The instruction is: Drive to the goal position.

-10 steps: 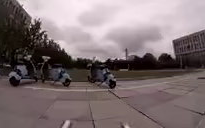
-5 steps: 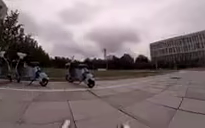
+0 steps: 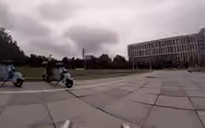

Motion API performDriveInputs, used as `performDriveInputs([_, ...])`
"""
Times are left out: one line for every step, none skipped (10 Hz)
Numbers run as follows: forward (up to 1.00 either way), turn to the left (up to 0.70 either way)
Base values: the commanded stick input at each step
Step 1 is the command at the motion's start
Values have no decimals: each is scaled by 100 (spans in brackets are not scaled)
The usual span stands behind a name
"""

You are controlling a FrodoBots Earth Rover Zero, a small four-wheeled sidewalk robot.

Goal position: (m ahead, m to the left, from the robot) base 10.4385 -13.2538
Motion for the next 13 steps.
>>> performDriveInputs([0, -97])
performDriveInputs([0, -97])
performDriveInputs([0, -97])
performDriveInputs([0, -97])
performDriveInputs([0, -97])
performDriveInputs([0, -97])
performDriveInputs([0, -97])
performDriveInputs([0, -97])
performDriveInputs([0, -97])
performDriveInputs([0, -97])
performDriveInputs([0, -97])
performDriveInputs([0, -97])
performDriveInputs([0, -97])
